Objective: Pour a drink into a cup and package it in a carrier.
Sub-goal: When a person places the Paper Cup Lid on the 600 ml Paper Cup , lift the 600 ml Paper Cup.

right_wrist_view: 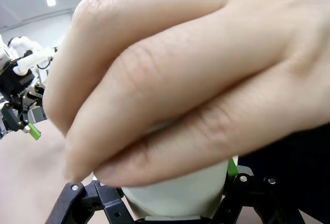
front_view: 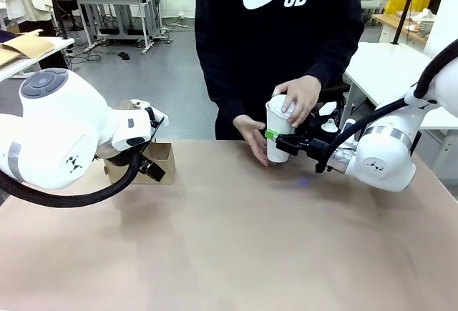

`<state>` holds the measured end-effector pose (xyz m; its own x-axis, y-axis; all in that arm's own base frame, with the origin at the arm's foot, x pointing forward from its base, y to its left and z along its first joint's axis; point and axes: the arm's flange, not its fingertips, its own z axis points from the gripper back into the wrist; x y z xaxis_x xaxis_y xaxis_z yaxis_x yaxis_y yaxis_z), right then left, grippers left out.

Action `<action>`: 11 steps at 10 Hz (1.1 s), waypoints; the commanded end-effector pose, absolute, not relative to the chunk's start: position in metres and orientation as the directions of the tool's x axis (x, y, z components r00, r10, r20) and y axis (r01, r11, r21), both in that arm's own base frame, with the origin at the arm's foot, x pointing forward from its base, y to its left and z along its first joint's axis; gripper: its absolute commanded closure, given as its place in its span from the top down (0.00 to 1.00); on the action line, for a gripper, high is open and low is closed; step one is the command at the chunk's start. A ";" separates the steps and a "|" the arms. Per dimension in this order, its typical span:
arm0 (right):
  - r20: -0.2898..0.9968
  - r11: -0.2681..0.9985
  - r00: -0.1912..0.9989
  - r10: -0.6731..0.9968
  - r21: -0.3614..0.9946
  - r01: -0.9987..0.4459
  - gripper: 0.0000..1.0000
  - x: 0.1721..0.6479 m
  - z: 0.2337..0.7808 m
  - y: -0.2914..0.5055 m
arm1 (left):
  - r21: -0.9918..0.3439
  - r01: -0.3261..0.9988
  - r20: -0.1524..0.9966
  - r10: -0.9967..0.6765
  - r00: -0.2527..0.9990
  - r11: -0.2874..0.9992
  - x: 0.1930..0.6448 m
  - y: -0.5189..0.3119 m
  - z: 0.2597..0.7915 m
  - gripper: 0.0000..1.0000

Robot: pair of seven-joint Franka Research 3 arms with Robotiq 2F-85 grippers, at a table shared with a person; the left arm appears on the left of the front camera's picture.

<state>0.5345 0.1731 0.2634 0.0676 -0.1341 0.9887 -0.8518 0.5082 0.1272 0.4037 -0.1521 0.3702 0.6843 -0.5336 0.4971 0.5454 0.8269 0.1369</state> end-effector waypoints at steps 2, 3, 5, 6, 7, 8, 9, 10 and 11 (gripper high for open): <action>0.990 0.521 0.053 -0.134 0.116 -0.846 0.80 0.532 0.268 0.175 | 0.135 0.546 0.498 -0.533 0.684 0.827 0.404 -0.152 0.370 1.00; 0.990 0.521 0.053 -0.134 0.116 -0.846 0.80 0.532 0.268 0.175 | 0.135 0.546 0.498 -0.533 0.684 0.827 0.404 -0.152 0.370 1.00; 0.990 0.521 0.053 -0.134 0.116 -0.846 0.80 0.532 0.268 0.175 | 0.135 0.546 0.498 -0.533 0.684 0.827 0.404 -0.152 0.370 1.00; 0.990 0.521 0.053 -0.134 0.116 -0.846 0.80 0.532 0.268 0.175 | 0.135 0.546 0.498 -0.533 0.684 0.827 0.404 -0.152 0.370 1.00; 0.990 0.521 0.053 -0.134 0.116 -0.846 0.80 0.532 0.268 0.175 | 0.135 0.546 0.498 -0.533 0.684 0.827 0.404 -0.152 0.370 1.00; 0.990 0.521 0.053 -0.134 0.116 -0.846 0.80 0.532 0.268 0.175 | 0.135 0.546 0.498 -0.533 0.684 0.827 0.404 -0.152 0.370 1.00; 0.990 0.521 0.053 -0.134 0.116 -0.846 0.80 0.532 0.268 0.175 | 0.135 0.546 0.498 -0.533 0.684 0.827 0.404 -0.152 0.370 1.00; 0.990 0.521 0.053 -0.134 0.116 -0.846 0.80 0.532 0.268 0.175 | 0.135 0.546 0.498 -0.533 0.684 0.827 0.404 -0.152 0.370 1.00; 0.990 0.521 0.053 -0.134 0.116 -0.846 0.80 0.532 0.268 0.175 | 0.135 0.546 0.498 -0.533 0.684 0.827 0.404 -0.152 0.370 1.00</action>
